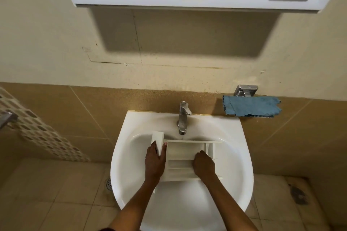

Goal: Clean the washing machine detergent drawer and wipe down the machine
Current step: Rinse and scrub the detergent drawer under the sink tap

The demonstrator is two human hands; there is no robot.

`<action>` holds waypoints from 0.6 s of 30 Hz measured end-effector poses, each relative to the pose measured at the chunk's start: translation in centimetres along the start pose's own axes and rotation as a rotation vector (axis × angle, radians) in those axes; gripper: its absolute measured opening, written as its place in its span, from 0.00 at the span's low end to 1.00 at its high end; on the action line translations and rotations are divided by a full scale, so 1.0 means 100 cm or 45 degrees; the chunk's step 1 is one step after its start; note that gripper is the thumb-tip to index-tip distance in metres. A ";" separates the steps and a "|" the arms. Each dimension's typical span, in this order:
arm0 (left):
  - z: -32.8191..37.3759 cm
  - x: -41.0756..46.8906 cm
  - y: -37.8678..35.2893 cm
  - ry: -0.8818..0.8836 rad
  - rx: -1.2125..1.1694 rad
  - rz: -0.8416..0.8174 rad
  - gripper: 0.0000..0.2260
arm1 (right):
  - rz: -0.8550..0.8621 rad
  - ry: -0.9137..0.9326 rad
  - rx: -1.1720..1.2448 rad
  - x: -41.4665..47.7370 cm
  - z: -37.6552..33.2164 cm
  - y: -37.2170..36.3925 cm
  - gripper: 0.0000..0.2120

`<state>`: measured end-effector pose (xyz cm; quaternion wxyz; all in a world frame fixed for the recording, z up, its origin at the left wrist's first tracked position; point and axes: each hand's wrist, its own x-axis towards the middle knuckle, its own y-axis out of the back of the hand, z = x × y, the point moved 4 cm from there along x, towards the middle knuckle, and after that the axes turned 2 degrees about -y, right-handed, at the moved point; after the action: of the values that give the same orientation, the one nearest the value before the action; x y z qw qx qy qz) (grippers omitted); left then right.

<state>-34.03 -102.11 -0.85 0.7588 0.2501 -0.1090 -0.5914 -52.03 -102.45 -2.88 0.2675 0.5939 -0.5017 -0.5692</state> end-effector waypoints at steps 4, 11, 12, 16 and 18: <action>-0.001 0.001 -0.001 0.013 -0.012 -0.003 0.22 | -0.010 0.354 0.250 -0.016 -0.056 -0.008 0.15; 0.001 -0.002 -0.001 0.017 0.009 -0.022 0.23 | 0.097 0.147 0.174 -0.006 -0.002 -0.009 0.17; 0.001 -0.002 0.000 0.015 0.007 -0.020 0.24 | 0.094 0.051 0.122 -0.004 0.003 -0.007 0.16; 0.001 -0.003 0.000 0.025 -0.001 -0.007 0.24 | 0.098 0.201 0.177 -0.011 -0.033 -0.009 0.15; 0.000 -0.003 0.000 0.039 -0.002 -0.008 0.24 | 0.072 0.454 0.364 -0.023 -0.052 -0.018 0.16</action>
<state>-34.17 -101.84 -0.80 0.7587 0.2589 -0.0964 -0.5899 -46.21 -101.07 -2.49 0.2809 0.7026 -0.5386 -0.3706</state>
